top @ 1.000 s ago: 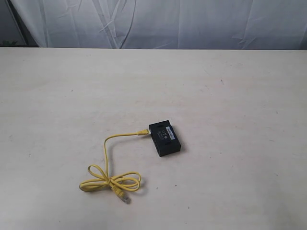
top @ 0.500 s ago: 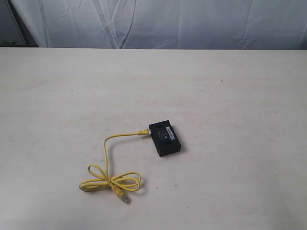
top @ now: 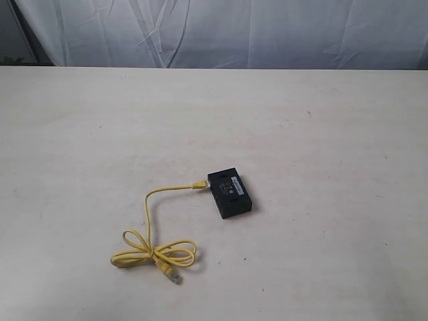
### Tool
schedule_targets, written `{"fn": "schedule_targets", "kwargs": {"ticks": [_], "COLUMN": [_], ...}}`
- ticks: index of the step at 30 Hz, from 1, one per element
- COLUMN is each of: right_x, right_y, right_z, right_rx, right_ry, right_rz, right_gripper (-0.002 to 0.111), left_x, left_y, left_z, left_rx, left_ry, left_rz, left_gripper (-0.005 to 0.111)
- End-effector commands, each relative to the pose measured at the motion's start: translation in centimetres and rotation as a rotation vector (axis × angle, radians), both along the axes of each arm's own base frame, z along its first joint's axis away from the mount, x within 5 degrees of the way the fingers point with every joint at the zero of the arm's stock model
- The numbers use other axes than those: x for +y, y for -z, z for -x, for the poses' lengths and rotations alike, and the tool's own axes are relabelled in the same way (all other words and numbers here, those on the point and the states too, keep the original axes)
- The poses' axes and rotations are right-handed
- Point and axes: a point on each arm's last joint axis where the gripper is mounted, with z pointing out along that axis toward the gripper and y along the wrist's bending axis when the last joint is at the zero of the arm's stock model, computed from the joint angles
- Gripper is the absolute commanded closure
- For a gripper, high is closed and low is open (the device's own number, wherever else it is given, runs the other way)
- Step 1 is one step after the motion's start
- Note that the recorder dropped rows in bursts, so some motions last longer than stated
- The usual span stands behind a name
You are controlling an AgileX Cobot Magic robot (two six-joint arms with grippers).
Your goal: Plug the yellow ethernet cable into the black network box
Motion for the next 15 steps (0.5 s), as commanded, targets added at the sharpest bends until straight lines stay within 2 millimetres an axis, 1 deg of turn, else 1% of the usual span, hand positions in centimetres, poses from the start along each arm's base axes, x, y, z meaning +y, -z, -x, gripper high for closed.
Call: {"fn": "schedule_targets", "kwargs": {"ticks": [1,15], "right_x": [-0.02,-0.02], "right_y": [-0.01,-0.01], "right_z": [0.01,0.01], "right_rx": [-0.008,-0.008], "right_ry": [0.003,0.003], "right_rz": [0.0,0.0], "right_gripper": [0.108,0.108], "left_x": [0.11,0.11], "left_y": [0.12,0.12], "left_z": [0.02,0.02], "left_rx": [-0.002,-0.002], "left_ry": [-0.007,-0.007], "left_rz": [-0.041,-0.045], "left_gripper": [0.107,0.107]}}
